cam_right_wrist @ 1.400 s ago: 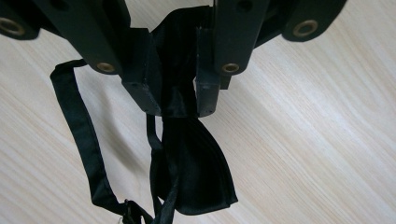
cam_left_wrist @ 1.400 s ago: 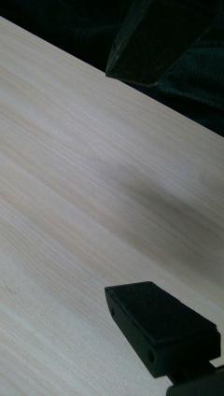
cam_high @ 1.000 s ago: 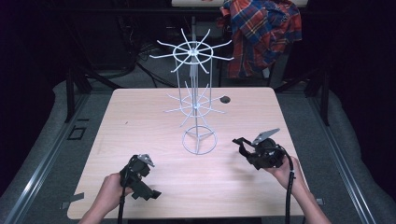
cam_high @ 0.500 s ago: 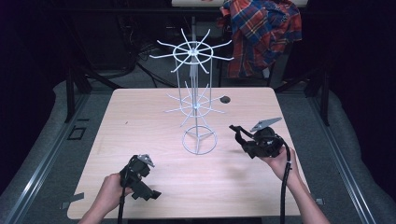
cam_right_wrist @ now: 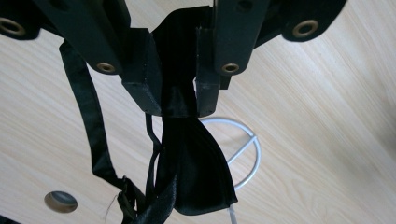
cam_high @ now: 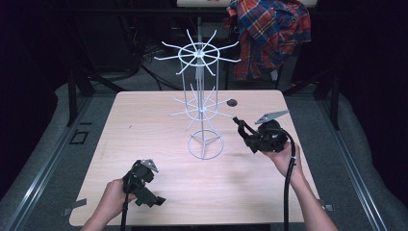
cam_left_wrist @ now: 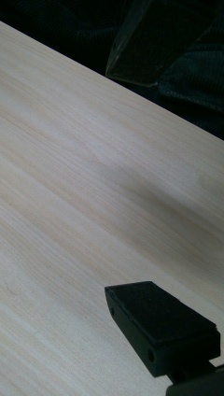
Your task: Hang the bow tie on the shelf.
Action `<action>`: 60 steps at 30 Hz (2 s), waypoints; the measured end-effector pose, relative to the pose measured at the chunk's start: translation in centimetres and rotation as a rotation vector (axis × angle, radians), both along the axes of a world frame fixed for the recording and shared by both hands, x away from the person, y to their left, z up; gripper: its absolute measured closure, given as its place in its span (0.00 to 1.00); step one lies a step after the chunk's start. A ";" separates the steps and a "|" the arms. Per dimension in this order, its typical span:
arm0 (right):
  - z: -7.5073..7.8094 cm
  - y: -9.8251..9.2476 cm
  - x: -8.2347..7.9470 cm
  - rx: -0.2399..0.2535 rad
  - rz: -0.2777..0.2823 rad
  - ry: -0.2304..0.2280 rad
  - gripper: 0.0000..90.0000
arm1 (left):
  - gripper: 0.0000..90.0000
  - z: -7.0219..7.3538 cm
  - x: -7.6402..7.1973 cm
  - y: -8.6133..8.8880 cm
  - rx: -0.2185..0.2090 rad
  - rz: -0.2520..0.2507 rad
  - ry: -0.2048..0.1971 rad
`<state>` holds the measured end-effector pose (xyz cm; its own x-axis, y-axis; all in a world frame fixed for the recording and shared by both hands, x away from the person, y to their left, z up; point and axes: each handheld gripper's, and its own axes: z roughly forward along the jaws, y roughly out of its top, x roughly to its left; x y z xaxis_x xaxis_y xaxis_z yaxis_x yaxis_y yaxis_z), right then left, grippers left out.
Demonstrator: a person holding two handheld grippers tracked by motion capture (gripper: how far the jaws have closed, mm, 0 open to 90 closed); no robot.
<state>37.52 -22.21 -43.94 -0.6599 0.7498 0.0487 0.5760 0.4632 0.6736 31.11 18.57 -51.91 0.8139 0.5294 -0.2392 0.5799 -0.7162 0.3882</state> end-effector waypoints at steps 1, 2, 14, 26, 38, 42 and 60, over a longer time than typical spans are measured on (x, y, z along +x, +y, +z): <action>0.1 0.0 0.1 0.001 -0.001 -0.004 0.81 | 0.00 0.0 0.0 0.0 0.003 -0.001 0.001; 0.3 0.1 0.1 0.009 0.000 -0.009 0.81 | 0.00 0.0 0.0 0.0 0.003 -0.001 0.001; 1.5 0.1 0.7 0.057 -0.031 -0.029 0.82 | 0.00 -0.1 0.1 0.0 0.006 0.000 0.007; 3.2 0.0 0.3 0.083 -0.027 -0.079 0.82 | 0.00 0.0 0.1 -0.1 0.006 0.000 0.005; 4.1 1.2 -0.7 0.081 0.016 -0.105 0.82 | 0.00 0.0 0.2 -0.1 0.019 -0.006 0.001; 3.9 1.7 -0.9 0.064 0.030 -0.098 0.82 | 0.00 0.0 0.2 -0.1 0.020 -0.005 0.001; 4.9 1.9 -1.8 0.073 0.055 -0.133 0.82 | 0.00 0.0 0.2 -0.2 0.027 -0.006 0.001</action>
<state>35.74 -20.30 -38.99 -0.7043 0.7098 0.0110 0.4541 0.4385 0.7755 31.26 18.39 -51.95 0.8168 0.5310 -0.2255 0.5761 -0.7299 0.3678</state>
